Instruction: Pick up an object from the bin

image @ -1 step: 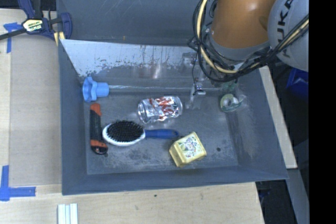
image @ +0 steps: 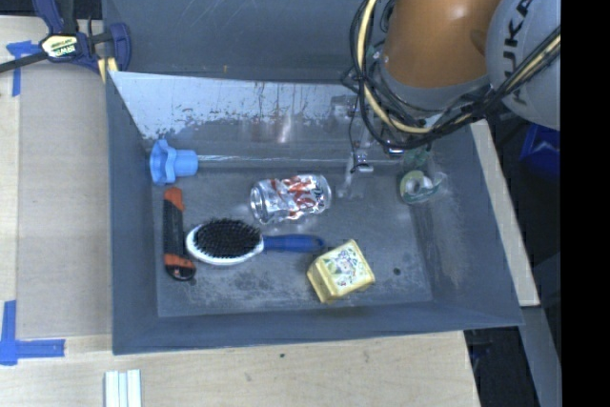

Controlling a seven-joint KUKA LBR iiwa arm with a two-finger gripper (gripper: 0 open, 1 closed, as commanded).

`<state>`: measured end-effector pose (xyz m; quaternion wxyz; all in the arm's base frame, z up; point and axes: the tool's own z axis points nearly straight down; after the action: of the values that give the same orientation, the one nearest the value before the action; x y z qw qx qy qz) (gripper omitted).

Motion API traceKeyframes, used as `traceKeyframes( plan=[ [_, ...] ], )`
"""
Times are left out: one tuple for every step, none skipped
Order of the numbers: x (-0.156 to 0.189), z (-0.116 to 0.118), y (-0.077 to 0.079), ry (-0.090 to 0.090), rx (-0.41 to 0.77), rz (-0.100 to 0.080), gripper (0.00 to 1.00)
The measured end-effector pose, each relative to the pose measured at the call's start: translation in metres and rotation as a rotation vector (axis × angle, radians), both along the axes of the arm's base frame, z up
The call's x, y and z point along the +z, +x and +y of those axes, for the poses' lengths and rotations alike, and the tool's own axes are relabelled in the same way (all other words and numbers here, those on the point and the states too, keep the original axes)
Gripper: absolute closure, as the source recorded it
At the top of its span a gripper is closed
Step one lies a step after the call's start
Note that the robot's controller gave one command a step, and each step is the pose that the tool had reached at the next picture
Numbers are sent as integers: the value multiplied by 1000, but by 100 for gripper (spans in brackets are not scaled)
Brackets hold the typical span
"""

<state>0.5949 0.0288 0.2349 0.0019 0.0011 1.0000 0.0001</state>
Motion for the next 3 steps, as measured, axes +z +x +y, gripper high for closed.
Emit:
traceKeyframes(
  plan=[
    [-71, -2, -10, 1, -179, -5, 0],
    [-92, -1, -8, 1, -218, 0, 0],
    [-132, -25, -15, -1, 232, -3, 0]
  ],
)
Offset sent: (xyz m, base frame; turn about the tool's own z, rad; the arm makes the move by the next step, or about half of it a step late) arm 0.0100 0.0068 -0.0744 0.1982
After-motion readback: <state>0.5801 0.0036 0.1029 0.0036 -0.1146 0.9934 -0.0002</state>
